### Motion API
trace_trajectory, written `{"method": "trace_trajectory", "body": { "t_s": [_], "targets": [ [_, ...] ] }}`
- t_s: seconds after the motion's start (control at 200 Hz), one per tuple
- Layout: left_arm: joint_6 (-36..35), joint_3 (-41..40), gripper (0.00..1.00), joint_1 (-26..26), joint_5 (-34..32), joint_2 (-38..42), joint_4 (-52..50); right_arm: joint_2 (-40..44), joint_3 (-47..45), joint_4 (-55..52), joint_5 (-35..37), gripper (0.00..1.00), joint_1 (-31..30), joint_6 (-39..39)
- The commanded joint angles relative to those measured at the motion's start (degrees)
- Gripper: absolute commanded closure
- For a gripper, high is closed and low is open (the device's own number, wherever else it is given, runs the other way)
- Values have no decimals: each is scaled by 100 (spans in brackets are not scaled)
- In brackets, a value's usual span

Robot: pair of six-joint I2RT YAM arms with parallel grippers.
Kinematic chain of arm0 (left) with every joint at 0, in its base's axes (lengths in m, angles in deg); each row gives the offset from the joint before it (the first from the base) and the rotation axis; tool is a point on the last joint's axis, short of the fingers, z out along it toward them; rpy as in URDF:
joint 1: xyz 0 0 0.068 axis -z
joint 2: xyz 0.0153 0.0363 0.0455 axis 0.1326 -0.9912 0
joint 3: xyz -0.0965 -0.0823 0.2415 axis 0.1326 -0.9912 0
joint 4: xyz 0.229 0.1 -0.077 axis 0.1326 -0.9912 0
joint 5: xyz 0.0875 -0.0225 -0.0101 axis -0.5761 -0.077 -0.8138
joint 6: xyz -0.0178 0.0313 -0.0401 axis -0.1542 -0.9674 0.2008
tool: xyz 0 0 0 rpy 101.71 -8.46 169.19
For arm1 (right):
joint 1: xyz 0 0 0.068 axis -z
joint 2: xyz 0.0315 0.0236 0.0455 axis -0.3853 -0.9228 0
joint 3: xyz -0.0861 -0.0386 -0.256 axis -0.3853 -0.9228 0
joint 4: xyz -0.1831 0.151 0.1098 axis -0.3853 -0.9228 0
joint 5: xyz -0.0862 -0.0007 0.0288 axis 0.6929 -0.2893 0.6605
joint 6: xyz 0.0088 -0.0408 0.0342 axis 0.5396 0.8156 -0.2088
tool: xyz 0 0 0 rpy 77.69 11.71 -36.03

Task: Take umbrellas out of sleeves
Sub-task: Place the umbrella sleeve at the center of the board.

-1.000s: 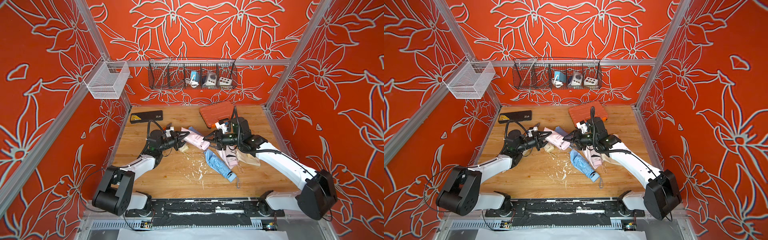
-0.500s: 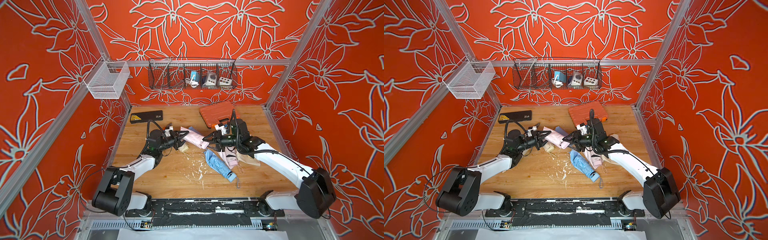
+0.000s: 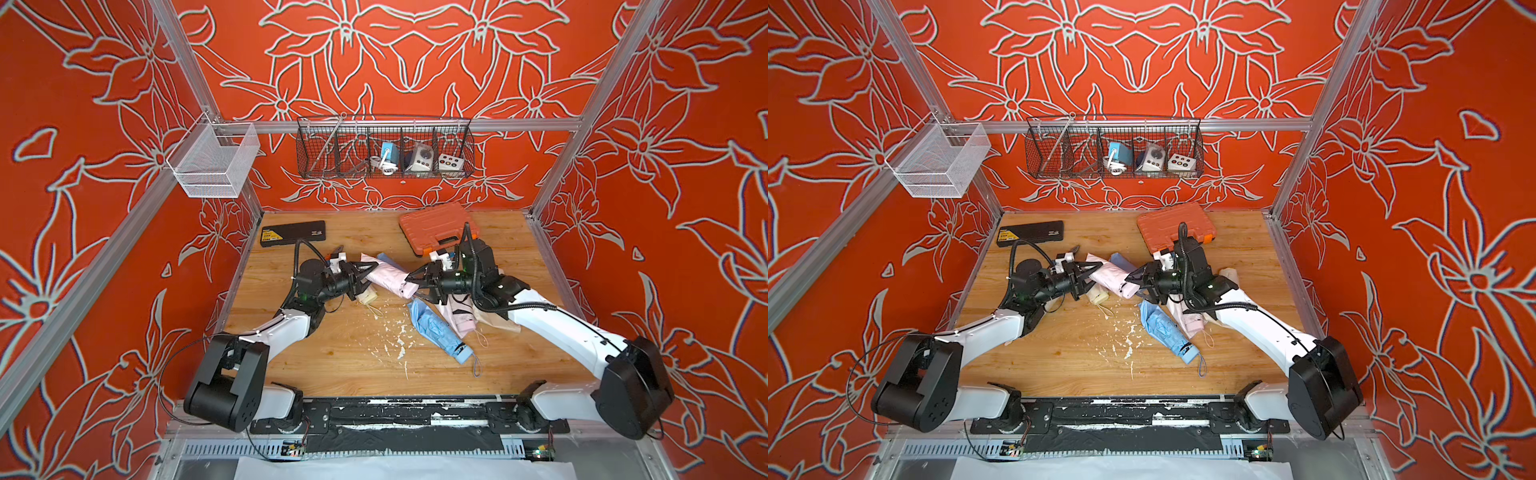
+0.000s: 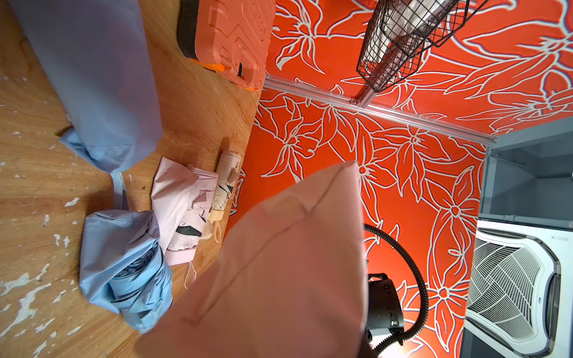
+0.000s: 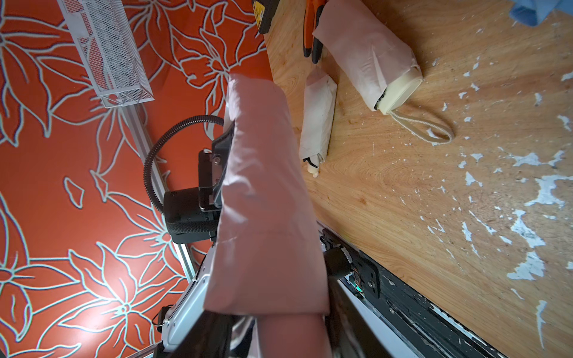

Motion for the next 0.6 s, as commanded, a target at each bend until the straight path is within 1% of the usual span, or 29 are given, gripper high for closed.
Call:
{"method": "trace_trajectory", "body": {
  "t_s": [0.0,0.125,0.475,0.5,0.595],
  "targets": [
    [-57,196,81,7,35,69,268,-29,-6,528,39,52,-68,-360],
    [-74,192,81,5,9,86,251,-95,-64,759,2,52,-123,-568],
    [-29,85,81,8,-9,169,303,-341,87,787,-13,52,-211,-503],
    [-29,69,81,10,-17,178,303,-356,101,800,-20,53,-211,-503],
    [-29,21,80,8,-18,205,304,-362,94,862,-68,67,-215,-511]
  ]
}}
